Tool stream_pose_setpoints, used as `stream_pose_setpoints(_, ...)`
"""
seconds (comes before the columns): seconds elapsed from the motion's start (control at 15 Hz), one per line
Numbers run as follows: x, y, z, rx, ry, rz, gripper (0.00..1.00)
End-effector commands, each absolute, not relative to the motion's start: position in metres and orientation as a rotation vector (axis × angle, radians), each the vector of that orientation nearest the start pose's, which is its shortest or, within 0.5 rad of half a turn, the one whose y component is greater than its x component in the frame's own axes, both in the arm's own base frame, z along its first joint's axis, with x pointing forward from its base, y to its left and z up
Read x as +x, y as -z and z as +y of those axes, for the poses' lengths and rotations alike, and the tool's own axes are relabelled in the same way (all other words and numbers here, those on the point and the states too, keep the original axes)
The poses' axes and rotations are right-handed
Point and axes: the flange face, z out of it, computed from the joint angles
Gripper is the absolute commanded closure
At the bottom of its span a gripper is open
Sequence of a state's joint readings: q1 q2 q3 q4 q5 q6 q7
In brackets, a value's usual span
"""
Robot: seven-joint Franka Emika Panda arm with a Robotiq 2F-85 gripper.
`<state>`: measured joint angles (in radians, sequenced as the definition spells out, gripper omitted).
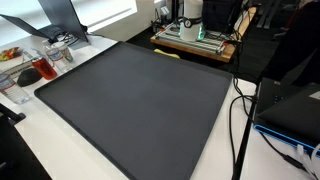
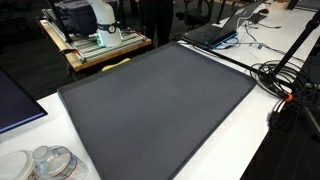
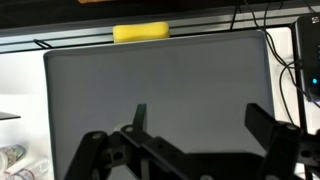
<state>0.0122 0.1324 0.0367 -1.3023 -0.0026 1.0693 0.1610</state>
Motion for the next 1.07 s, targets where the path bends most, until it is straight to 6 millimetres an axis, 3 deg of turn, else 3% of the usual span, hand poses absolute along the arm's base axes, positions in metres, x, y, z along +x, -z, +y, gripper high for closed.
stream_pose_setpoints(0.0, 0.543, -0.611, 0.024, -3.088, -0.789, 0.218, 0.0)
stream_pose_setpoints(0.67, 0.559, -0.521, 0.017, -2.982, -1.148, 0.182, 0.0)
stream_pose_setpoints(1.0, 0.562, -0.474, 0.01, -3.066, -0.973, 0.125, 0.0)
